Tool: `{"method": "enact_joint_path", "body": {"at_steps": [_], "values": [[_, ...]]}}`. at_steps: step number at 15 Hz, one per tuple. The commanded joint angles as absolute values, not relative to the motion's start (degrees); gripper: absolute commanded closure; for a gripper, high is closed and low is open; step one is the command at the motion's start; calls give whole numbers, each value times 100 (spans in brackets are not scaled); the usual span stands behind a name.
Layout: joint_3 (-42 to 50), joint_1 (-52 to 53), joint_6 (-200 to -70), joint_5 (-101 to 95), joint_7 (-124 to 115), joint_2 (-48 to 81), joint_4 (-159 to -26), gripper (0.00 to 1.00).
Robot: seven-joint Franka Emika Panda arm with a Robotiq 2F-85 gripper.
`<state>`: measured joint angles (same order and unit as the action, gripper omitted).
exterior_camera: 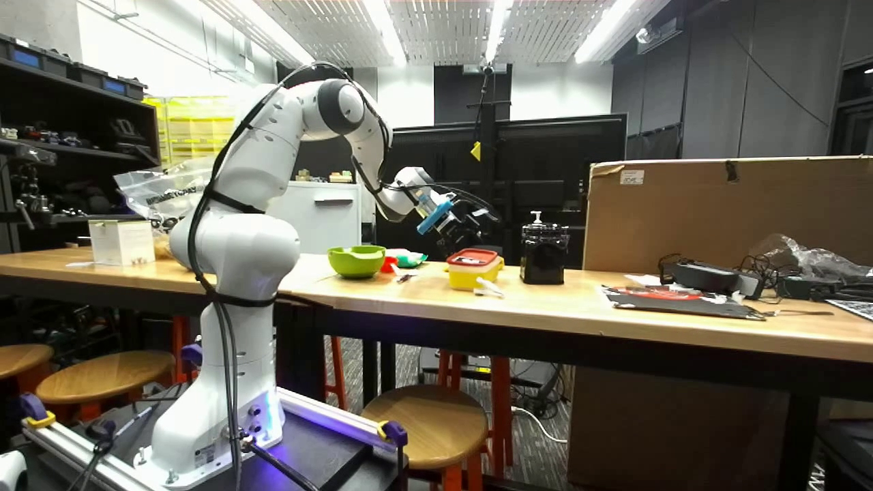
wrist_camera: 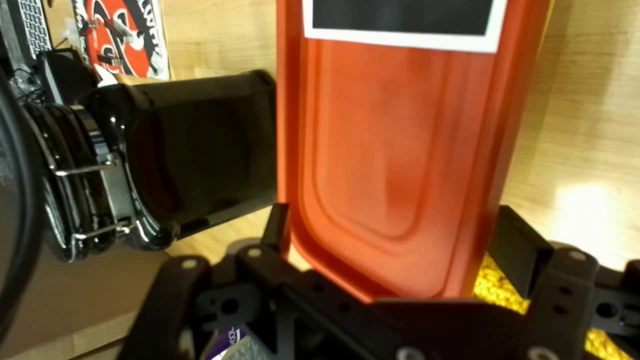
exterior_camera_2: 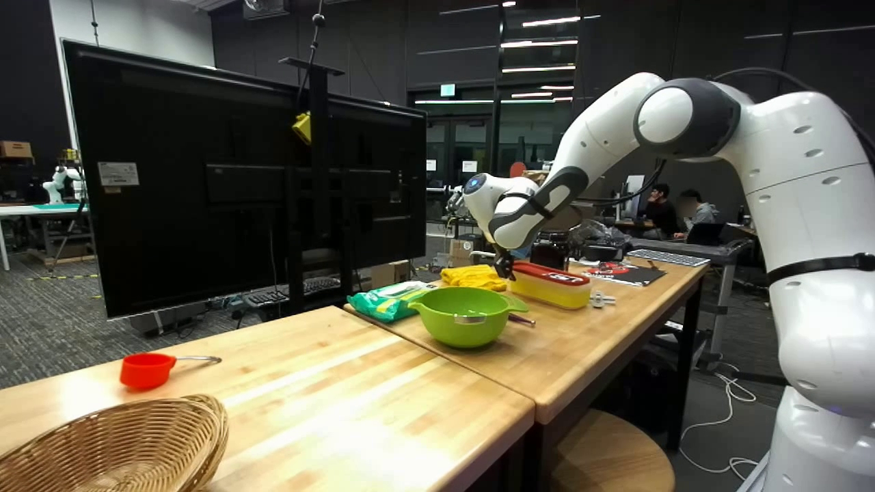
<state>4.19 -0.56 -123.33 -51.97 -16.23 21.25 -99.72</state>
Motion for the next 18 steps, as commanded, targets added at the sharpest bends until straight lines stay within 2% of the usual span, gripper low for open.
{"method": "enact_joint_path", "body": {"at_steps": [1, 10, 11, 13, 18], "values": [[478, -5, -12205, -5274, -1425, 2071, -9817, 0], [475, -7, -12177, -5258, -1305, 2086, -9691, 0], [474, -13, -12198, -5253, -1313, 2080, -9702, 19], [466, -27, -12244, -5223, -1322, 2065, -9735, 31], [457, -42, -12282, -5178, -1340, 2055, -9759, 70]]}}
